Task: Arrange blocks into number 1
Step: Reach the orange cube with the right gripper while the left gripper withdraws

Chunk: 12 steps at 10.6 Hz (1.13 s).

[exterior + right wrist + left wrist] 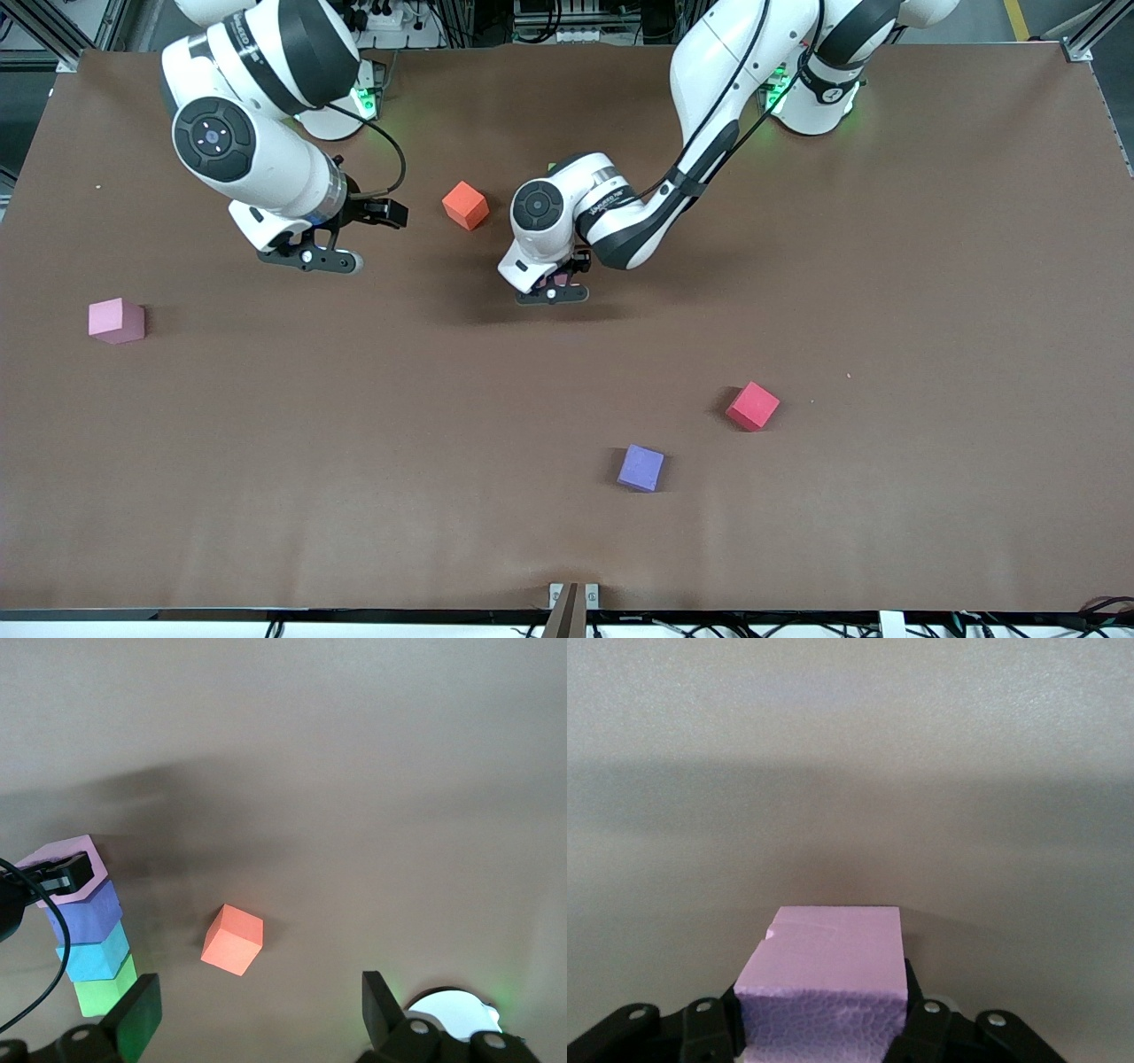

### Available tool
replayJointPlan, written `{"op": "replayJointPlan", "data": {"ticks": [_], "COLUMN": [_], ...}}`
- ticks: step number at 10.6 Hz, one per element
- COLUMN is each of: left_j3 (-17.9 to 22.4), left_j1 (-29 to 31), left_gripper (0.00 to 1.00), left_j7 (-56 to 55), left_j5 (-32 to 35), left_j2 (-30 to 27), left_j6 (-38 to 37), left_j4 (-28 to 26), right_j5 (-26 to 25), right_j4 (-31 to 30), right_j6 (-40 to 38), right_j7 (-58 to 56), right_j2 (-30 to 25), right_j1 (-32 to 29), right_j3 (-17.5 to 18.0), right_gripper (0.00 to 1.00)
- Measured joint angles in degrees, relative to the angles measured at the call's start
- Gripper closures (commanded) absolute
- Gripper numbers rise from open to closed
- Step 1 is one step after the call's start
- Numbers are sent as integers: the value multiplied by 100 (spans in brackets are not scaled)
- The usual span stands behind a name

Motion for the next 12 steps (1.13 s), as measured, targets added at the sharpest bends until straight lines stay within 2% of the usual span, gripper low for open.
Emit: {"op": "replayJointPlan", "data": {"ticks": [4,6,9,12], "left_j3": [45,272,524,537], "left_j1": [57,191,756,1522], "left_gripper": [0,0,0,0], "left_j7": [-9,-131,-26,591], "left_j5": [0,0,2,2], "left_j2": [-31,-277,-1041,-1711], "left_j6": [28,-91,-978,-1815], "left_j4": [64,154,185,143], "right_j5": [0,-2,-2,0], "right_j4": [-1,-10,-140,-754], "right_j6": [0,2,39,563], "right_j7": [0,1,1,8], "right_j2": [0,0,2,25], "right_j1": [0,1,102,887], "right_j3": [1,3,59,91], "right_gripper": [0,0,0,0]}}
